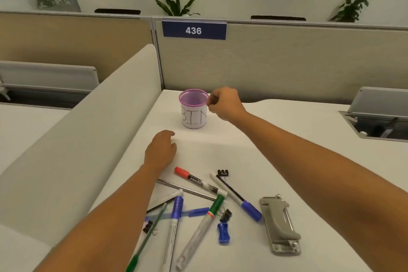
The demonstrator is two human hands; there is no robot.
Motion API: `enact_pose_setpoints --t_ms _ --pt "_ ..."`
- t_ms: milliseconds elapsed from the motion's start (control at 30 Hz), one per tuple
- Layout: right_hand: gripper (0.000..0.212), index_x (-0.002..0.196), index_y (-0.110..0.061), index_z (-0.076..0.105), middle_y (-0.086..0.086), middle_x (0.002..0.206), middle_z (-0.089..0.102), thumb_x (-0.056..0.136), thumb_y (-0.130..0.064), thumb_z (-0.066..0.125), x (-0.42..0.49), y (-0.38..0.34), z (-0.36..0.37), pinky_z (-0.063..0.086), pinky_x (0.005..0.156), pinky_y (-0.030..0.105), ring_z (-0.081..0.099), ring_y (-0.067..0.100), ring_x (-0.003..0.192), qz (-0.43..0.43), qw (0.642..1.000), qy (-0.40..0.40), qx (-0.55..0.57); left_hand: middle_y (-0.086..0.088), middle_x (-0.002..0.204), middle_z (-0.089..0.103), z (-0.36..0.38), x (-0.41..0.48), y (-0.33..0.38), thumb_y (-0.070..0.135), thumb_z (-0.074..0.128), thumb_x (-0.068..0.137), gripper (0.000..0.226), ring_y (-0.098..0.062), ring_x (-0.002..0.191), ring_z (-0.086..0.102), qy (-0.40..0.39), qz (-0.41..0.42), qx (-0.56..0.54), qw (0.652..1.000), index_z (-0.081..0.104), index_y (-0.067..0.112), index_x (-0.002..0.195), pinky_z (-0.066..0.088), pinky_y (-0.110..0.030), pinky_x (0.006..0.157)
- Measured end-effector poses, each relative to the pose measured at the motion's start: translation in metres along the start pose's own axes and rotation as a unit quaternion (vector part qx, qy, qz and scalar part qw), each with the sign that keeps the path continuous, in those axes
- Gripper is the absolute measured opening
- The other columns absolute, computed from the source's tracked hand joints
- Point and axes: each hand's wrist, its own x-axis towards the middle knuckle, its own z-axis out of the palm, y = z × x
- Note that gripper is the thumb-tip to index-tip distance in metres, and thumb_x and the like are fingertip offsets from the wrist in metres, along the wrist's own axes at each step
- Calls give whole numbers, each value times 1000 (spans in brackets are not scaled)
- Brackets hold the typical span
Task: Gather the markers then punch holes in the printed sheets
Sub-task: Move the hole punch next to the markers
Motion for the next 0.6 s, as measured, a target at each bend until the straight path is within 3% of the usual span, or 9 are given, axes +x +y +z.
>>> enact_pose_setpoints --t_ms 100,167,367,467,600 --pt "21 96 0 69 8 86 59 83 6 54 33 -16 7 44 66 23 52 17 78 -5 1000 13 -26 -9 151 29 7 22 -13 26 46 94 48 -23 142 21 -55 23 42 997 37 12 139 22 -38 113" --pt "23 96 0 70 7 85 59 84 6 52 51 -22 12 44 70 23 53 17 79 -6 999 14 -48 -6 155 21 12 28 -19 34 39 96 50 -24 145 12 -71 18 57 996 30 17 143 13 -41 116" --pt "25 96 -1 72 14 104 71 84 9 52 80 -25 26 53 87 29 65 26 96 -15 996 4 -90 -1 157 15 23 23 -26 45 17 95 54 -22 146 8 -33 38 93 994 24 24 145 5 -42 118" --pt "26 94 -2 73 14 103 71 83 10 53 86 -24 32 52 84 27 63 22 87 -15 995 6 -97 -1 157 16 23 21 -24 45 13 94 56 -22 146 8 -22 42 96 994 24 24 145 5 -42 117" --pt "19 91 -3 73 14 99 71 82 7 59 88 -24 35 51 75 23 58 17 79 -8 996 19 -89 -1 157 15 22 19 -23 40 25 99 49 -21 146 6 -19 40 82 996 23 24 145 2 -41 118"
